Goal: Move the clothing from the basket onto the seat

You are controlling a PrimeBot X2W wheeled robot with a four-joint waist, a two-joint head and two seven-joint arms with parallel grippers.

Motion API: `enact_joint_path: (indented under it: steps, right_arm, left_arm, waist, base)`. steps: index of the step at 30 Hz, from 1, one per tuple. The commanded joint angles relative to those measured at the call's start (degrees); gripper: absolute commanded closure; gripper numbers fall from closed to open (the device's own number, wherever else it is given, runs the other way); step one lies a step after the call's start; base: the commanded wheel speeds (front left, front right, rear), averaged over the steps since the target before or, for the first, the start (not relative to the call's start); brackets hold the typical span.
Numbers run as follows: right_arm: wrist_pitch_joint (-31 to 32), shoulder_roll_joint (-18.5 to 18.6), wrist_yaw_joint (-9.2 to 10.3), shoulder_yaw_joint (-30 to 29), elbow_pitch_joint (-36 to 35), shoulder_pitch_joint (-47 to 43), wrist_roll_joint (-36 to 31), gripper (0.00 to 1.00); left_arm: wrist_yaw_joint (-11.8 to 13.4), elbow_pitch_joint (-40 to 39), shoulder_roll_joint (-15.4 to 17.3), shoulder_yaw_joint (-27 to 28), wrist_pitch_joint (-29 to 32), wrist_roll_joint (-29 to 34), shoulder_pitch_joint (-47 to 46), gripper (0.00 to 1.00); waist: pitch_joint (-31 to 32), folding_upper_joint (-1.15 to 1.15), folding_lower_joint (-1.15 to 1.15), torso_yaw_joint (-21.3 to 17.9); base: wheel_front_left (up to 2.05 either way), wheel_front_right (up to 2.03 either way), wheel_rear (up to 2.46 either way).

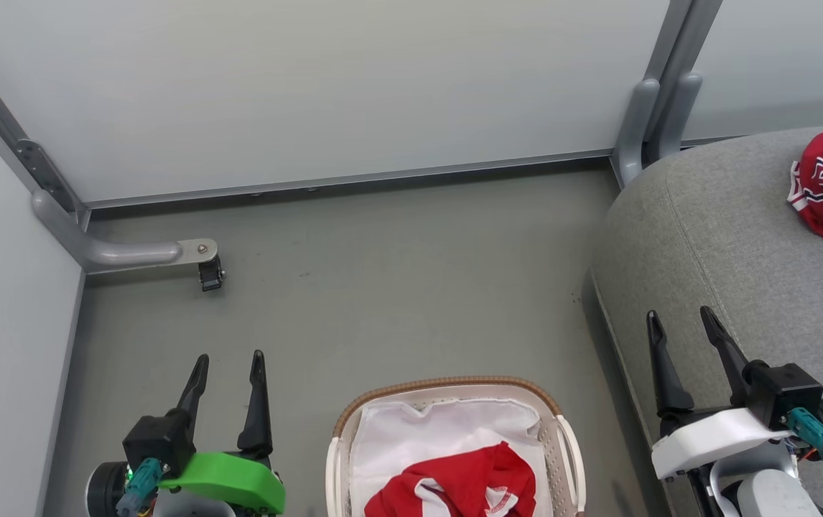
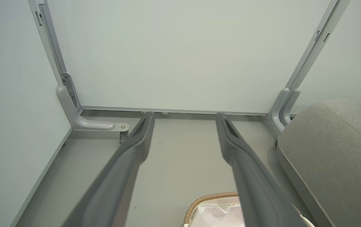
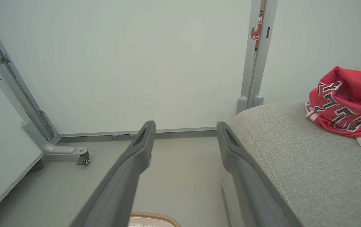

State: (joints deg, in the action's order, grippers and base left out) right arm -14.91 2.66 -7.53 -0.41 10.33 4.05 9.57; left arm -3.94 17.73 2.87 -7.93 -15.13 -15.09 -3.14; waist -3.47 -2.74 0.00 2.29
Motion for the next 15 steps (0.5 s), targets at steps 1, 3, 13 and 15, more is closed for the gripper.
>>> enact_joint_path:
  steps: [1, 3, 13, 15]
  right_arm:
    - [-0.2, 0.2, 0.08, 0.0, 0.2, -0.7, -0.4, 0.0]
    - [-0.2, 0.2, 0.08, -0.2, 0.2, -0.7, -0.7, 0.0]
    - [-0.2, 0.2, 0.08, -0.1, 0.5, -0.1, -0.5, 0.0]
    - [-0.2, 0.2, 0.08, -0.1, 0.5, 0.0, -0.5, 0.0]
  left_arm:
    - [0.3, 0.2, 0.0, 0.0, 0.0, -0.4, -0.4, 0.0]
    - [0.4, 0.2, 0.0, 0.1, 0.0, -0.4, -0.4, 0.0]
    - [0.0, 0.2, 0.0, 0.0, 0.0, 0.0, -0.7, 0.0]
    - [-0.1, 0.1, 0.0, 0.0, 0.0, 0.0, -0.7, 0.0]
  waist:
    - [0.0, 0.0, 0.0, 0.0]
    - [0.1, 0.0, 0.0, 0.0]
    - [0.0, 0.0, 0.0, 0.7]
    - [-0.1, 0.0, 0.0, 0.9]
  base:
    - [0.0, 0.0, 0.0]
    - [0.0, 0.0, 0.0]
    - [0.0, 0.0, 0.0]
    - [0.0, 0.0, 0.0]
